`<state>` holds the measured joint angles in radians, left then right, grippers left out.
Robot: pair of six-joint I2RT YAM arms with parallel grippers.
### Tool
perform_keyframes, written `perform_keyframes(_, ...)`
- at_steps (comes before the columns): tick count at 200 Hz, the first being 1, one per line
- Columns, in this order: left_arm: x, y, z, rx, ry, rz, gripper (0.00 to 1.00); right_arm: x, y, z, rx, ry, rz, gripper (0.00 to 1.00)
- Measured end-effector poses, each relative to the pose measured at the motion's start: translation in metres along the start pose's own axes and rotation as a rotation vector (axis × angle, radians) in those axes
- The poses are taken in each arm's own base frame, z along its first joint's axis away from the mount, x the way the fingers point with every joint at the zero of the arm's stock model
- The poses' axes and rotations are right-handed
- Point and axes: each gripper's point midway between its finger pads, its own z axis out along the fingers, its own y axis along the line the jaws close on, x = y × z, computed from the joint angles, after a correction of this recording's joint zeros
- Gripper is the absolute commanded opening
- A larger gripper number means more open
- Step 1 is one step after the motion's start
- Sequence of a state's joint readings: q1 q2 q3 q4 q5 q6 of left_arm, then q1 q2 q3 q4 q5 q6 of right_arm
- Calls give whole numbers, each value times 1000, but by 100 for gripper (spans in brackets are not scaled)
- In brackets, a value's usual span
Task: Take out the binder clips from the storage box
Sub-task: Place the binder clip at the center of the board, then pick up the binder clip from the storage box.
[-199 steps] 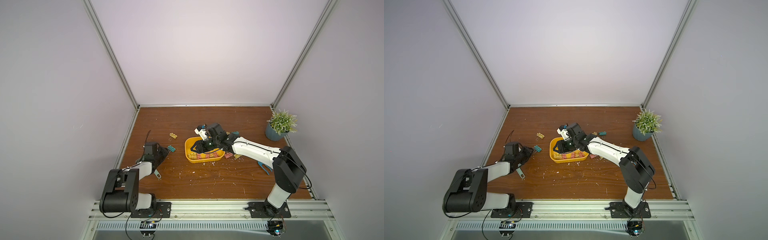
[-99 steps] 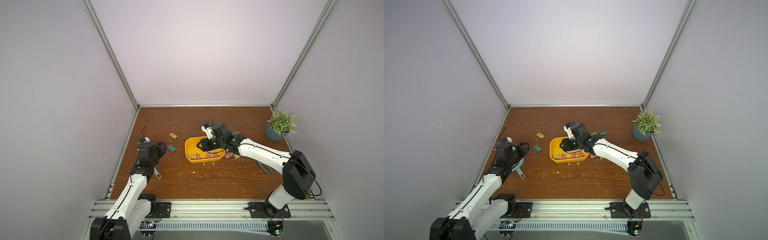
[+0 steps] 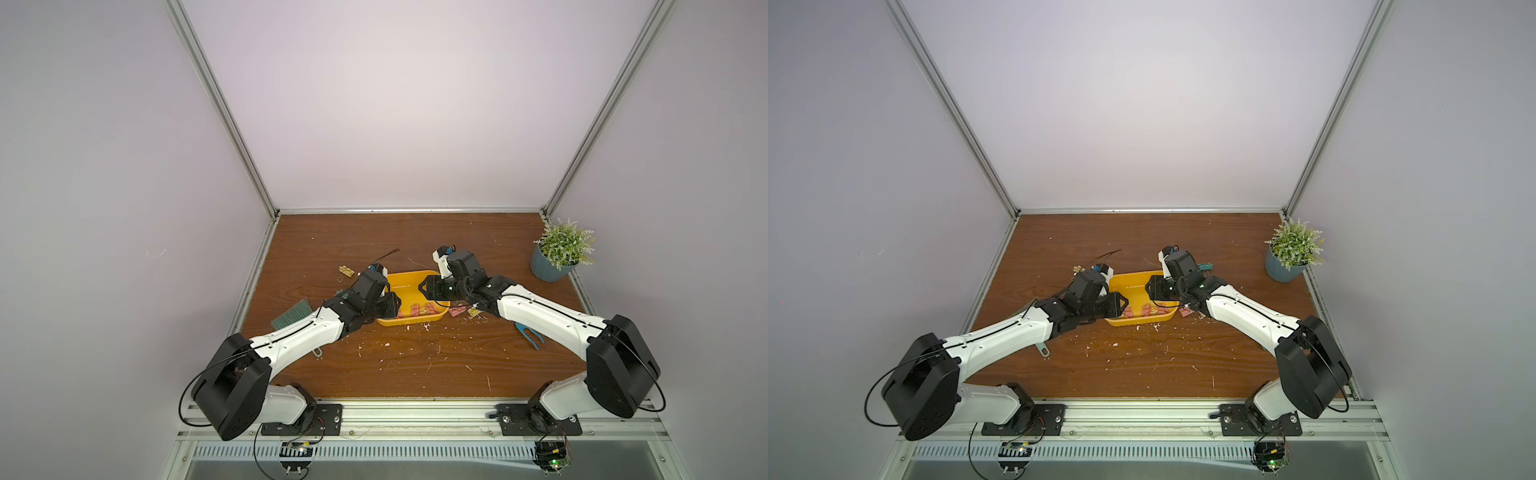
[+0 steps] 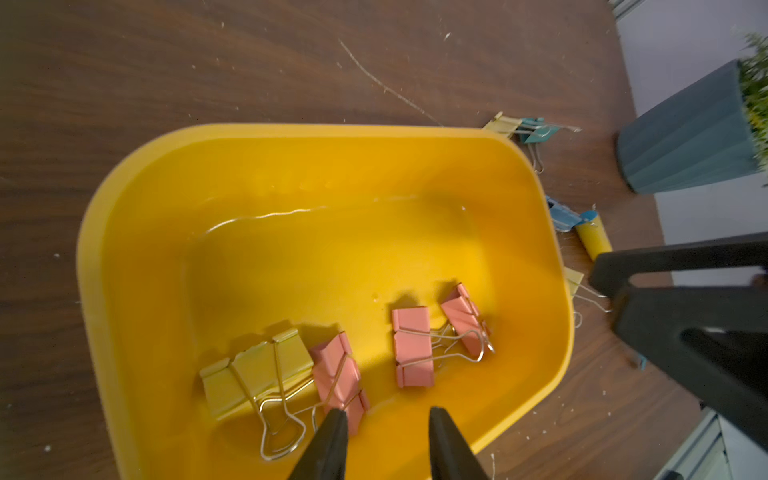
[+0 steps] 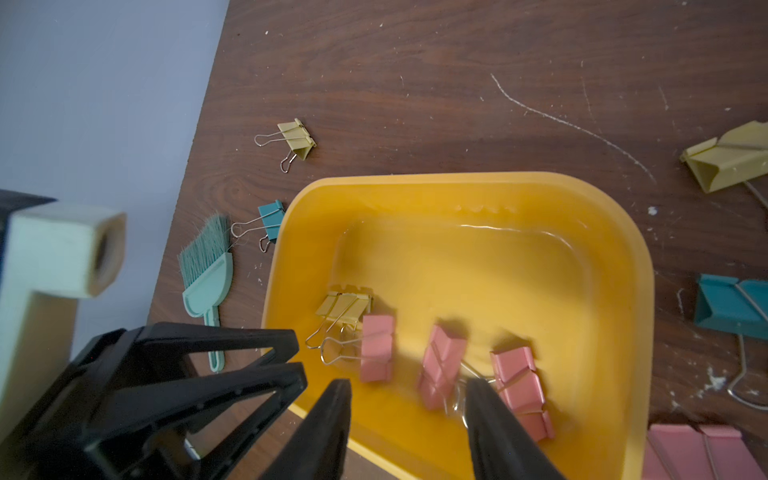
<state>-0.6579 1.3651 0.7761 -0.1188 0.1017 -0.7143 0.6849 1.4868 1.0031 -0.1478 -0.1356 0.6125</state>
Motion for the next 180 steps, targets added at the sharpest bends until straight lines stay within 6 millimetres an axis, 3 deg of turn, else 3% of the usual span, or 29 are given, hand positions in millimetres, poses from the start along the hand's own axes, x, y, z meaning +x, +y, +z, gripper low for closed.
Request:
perform_keyframes(58,-6,0,2,-47,36,68,36,1,6,4,-36,9,6,51)
perform_keyframes(180,14,15,24,-125,167,98,25,11,2,16,-32,53,21,50)
